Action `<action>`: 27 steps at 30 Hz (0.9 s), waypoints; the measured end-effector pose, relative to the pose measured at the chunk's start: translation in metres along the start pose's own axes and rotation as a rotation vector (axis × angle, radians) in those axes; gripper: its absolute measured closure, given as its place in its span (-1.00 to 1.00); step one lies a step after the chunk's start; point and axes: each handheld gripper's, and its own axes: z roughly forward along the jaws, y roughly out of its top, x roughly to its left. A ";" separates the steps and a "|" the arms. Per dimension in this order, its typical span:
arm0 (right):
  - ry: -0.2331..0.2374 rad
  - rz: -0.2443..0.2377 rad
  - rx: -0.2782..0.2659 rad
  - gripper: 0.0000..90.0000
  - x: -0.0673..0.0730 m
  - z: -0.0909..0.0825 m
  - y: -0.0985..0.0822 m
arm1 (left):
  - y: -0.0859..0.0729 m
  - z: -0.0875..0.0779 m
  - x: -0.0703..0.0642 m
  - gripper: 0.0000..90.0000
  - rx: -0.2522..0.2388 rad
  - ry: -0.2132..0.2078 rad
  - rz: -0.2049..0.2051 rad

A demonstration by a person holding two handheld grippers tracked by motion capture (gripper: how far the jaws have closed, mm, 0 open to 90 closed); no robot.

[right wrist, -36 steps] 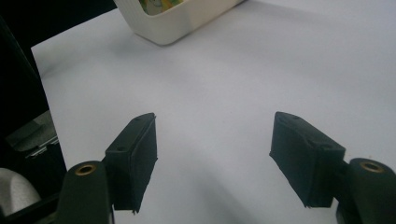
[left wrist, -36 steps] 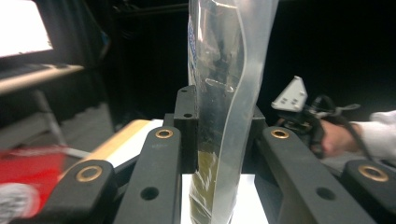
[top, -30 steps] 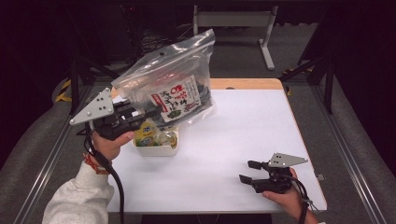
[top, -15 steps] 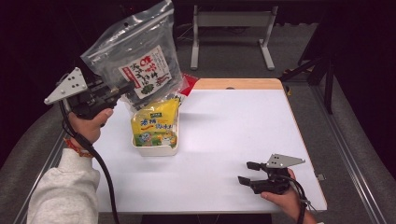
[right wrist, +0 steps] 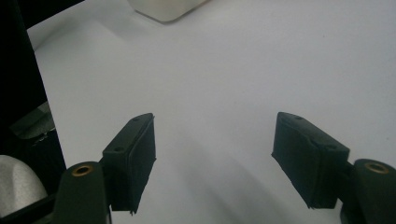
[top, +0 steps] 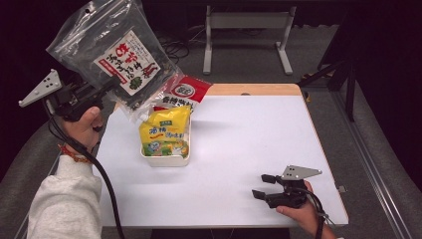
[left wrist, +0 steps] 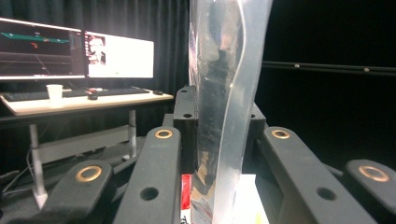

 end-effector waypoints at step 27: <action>0.019 -0.014 0.041 -0.33 0.002 0.008 -0.003 | -0.099 0.042 0.024 0.70 0.216 -0.033 -0.049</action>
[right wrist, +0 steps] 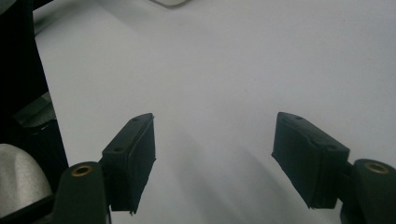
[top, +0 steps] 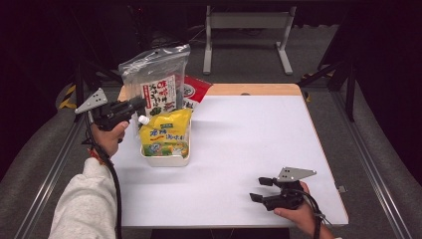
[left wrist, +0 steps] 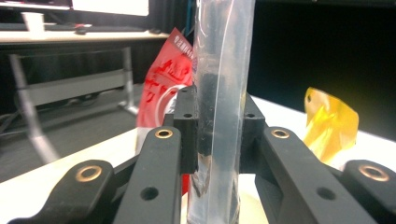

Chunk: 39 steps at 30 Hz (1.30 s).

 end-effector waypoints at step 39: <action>0.017 -0.009 0.026 -0.35 0.003 0.004 -0.001 | -0.047 0.009 0.005 0.71 0.072 0.003 -0.046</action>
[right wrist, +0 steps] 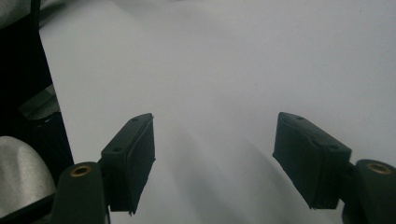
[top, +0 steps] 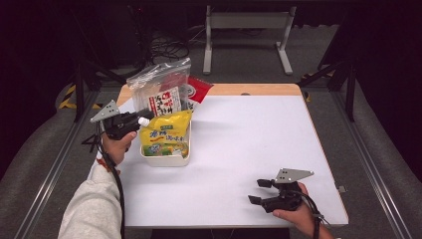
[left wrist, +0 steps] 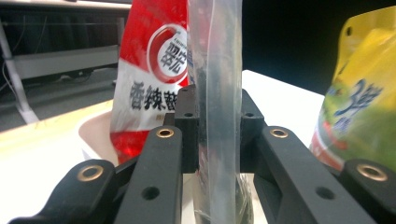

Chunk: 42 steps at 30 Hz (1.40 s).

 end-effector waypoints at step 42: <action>-0.039 -0.056 -0.036 -0.38 0.003 -0.012 0.009 | 0.002 -0.032 -0.026 0.25 0.032 0.157 0.051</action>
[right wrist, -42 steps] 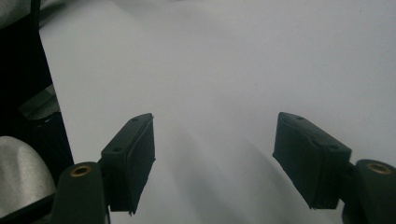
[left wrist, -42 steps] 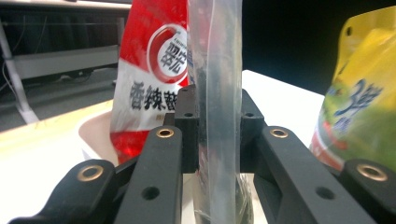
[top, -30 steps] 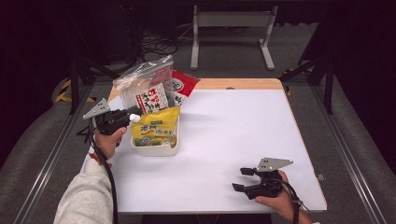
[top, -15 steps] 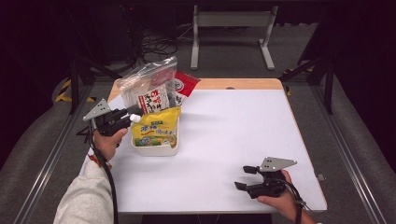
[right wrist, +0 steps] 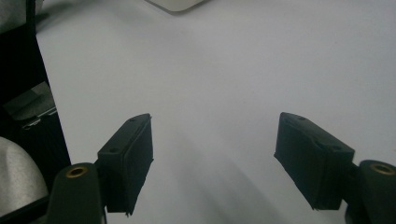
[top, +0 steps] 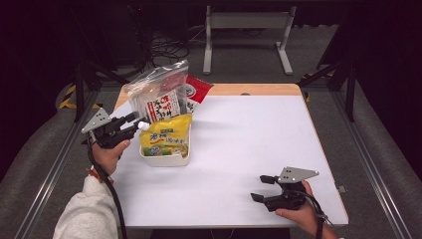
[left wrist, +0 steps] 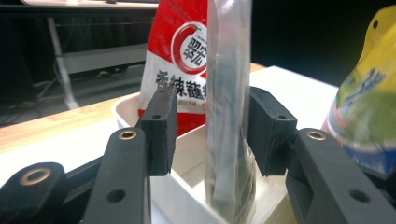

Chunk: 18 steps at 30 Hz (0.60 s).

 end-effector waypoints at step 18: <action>-0.118 -0.096 -0.048 -0.41 0.007 -0.024 0.014 | 0.002 -0.053 -0.047 -0.40 0.005 0.074 0.068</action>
